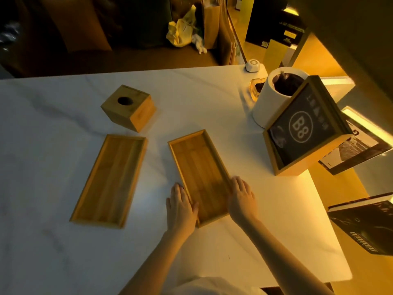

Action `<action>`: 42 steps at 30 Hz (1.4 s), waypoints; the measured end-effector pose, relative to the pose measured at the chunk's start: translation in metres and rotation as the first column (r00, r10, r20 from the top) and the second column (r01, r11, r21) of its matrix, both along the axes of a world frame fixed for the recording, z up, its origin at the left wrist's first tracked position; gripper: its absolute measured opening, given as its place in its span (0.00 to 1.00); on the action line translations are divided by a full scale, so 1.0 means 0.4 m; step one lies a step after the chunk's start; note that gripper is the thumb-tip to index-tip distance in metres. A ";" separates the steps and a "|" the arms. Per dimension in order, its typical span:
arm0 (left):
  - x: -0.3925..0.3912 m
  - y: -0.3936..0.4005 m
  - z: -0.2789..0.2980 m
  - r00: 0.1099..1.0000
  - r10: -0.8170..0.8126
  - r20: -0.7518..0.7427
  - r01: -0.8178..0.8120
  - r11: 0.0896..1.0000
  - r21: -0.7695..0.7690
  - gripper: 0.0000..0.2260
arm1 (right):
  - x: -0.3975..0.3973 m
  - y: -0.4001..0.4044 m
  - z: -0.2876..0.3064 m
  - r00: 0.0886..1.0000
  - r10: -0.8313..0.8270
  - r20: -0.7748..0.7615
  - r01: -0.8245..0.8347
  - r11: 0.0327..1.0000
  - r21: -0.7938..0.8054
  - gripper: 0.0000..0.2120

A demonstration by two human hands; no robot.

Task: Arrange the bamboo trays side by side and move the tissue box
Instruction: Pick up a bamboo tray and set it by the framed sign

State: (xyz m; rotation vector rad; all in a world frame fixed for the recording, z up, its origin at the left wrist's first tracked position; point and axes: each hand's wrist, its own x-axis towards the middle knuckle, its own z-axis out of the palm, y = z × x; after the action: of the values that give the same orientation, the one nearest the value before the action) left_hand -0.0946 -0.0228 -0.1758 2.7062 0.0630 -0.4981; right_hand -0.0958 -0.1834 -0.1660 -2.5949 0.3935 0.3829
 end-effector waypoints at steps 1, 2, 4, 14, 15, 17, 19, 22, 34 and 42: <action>-0.004 -0.007 -0.001 0.999 0.046 -0.009 -0.046 0.998 -0.053 0.31 | 0.000 0.002 -0.001 1.000 -0.007 0.006 0.007 1.000 -0.007 0.25; -0.005 -0.014 0.000 0.996 0.091 0.000 -0.091 0.992 -0.092 0.29 | 0.002 0.003 0.001 1.000 -0.017 0.015 0.017 1.000 -0.009 0.23; -0.001 -0.023 0.000 0.986 0.158 0.055 -0.150 0.981 -0.123 0.26 | 0.009 0.003 0.003 0.999 -0.038 0.018 0.038 0.999 0.004 0.21; 0.016 -0.003 0.019 0.964 0.224 -0.146 -0.258 0.923 -0.285 0.23 | 0.044 -0.010 0.031 0.993 -0.110 -0.045 0.115 0.985 0.127 0.17; 0.020 0.000 0.019 0.970 0.191 -0.152 -0.225 0.940 -0.255 0.25 | 0.044 -0.008 0.034 0.991 -0.122 -0.050 0.128 0.982 0.136 0.17; 0.026 0.007 0.026 0.974 0.150 -0.171 -0.190 0.950 -0.248 0.27 | 0.044 -0.006 0.041 0.986 -0.155 -0.055 0.162 0.973 0.166 0.17; 0.031 0.014 0.038 0.970 0.127 -0.205 -0.185 0.937 -0.296 0.28 | 0.043 -0.005 0.050 0.981 -0.187 -0.047 0.193 0.961 0.196 0.17; 0.041 0.022 0.057 0.951 0.114 -0.288 -0.225 0.893 -0.390 0.28 | 0.040 -0.002 0.065 0.965 -0.254 -0.057 0.260 0.920 0.295 0.18; 0.020 0.071 0.108 0.907 0.111 -0.406 -0.353 0.727 -0.589 0.29 | -0.006 0.037 0.096 0.914 -0.405 -0.032 0.382 0.828 0.410 0.16; 0.054 0.105 0.162 0.941 0.033 -0.336 -0.261 0.704 -0.661 0.32 | -0.023 0.053 0.138 0.875 -0.480 0.067 0.389 0.778 0.493 0.14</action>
State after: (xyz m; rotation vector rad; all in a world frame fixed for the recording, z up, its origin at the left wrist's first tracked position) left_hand -0.0730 0.0194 -0.1110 1.8387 0.1436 -0.7107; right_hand -0.1049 -0.1623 -0.1106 -1.9644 0.7211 0.0477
